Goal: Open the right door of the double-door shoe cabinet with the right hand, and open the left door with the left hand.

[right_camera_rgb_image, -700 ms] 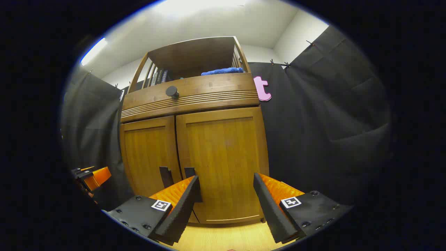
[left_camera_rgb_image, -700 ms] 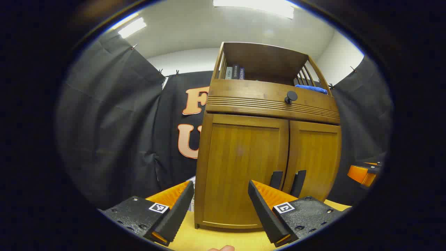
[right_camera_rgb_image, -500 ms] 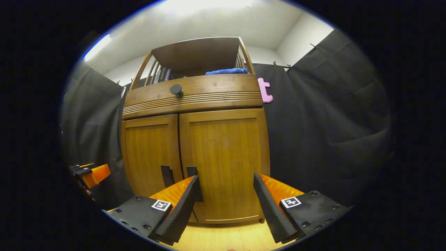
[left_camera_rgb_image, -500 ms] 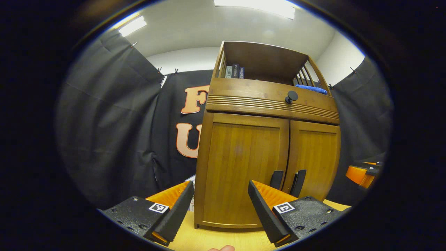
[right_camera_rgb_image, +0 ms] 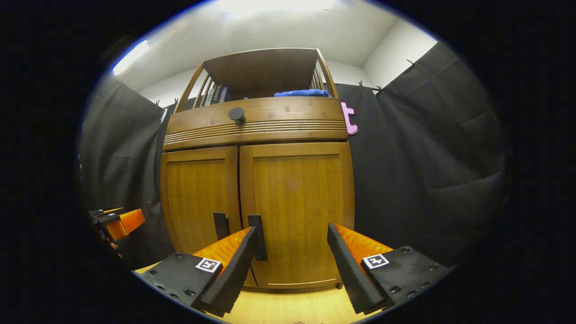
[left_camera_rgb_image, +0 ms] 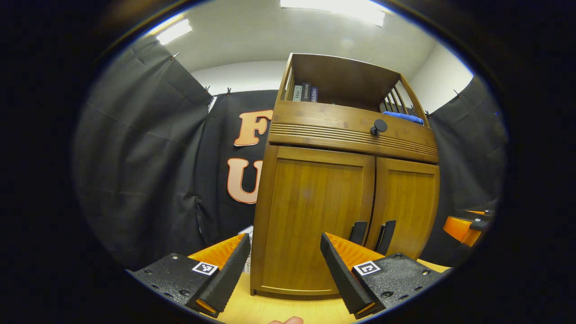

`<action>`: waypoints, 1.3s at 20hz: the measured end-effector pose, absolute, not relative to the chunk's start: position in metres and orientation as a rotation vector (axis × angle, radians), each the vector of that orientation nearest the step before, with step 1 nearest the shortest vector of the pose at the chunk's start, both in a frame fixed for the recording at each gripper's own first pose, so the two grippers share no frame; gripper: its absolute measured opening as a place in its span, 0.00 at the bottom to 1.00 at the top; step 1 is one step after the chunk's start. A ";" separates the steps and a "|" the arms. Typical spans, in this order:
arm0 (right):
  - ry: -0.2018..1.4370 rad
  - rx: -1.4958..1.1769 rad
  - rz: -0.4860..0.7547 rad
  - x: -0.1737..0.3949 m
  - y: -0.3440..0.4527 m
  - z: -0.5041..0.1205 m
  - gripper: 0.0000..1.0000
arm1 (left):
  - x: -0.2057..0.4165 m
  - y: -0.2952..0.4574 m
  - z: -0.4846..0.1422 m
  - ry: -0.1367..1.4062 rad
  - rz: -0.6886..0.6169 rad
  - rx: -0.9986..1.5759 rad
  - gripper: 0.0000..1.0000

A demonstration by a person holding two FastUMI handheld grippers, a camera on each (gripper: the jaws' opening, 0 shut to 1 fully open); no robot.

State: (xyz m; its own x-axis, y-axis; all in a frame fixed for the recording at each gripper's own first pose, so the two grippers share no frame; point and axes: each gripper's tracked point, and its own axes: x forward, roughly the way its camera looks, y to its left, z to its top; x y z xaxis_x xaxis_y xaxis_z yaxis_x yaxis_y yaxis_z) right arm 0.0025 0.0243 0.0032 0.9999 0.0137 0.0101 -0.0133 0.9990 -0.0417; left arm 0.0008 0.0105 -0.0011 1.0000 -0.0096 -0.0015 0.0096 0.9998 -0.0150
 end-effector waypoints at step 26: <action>0.104 -0.005 0.146 0.119 0.084 -0.039 0.99 | 0.000 0.045 0.001 -0.010 0.042 0.010 0.91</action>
